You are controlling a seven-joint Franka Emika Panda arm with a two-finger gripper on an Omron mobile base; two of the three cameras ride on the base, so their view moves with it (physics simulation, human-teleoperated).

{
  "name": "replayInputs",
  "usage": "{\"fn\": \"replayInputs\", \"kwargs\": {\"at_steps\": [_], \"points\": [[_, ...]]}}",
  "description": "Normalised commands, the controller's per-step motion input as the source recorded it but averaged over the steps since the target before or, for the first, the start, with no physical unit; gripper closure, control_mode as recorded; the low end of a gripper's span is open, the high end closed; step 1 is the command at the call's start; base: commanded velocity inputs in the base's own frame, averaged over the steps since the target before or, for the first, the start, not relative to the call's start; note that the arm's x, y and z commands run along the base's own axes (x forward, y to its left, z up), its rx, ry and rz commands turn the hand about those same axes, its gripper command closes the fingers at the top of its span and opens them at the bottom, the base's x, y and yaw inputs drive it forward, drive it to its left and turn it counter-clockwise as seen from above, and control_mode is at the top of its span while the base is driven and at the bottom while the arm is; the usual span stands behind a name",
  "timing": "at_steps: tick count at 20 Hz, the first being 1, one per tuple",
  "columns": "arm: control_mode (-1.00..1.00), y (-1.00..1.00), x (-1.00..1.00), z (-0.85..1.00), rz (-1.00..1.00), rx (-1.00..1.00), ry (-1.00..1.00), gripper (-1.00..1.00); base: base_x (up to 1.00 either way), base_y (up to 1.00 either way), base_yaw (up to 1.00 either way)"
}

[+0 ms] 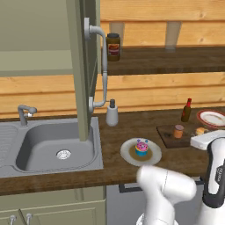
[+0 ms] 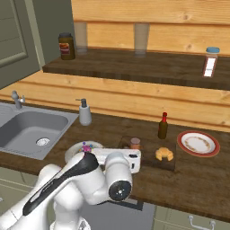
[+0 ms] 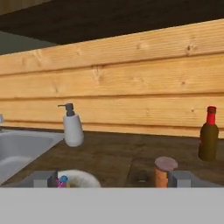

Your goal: From the different types of pastries on the counter, select a croissant and place it on the cutting board. Then retrieve a jar of jam from the cabinet and place it alongside the croissant on the cutting board.

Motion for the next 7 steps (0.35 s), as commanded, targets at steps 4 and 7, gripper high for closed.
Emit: {"fn": "replayInputs", "kwargs": {"at_steps": [4, 7], "points": [[-1.00, 1.00, -0.96, 0.14, 0.00, -0.09, -0.02, -1.00, 0.00, 0.00, 0.00], [-1.00, 1.00, -0.67, 0.30, 0.00, -0.11, 0.00, -1.00, 0.00, 0.00, 0.00]]}}
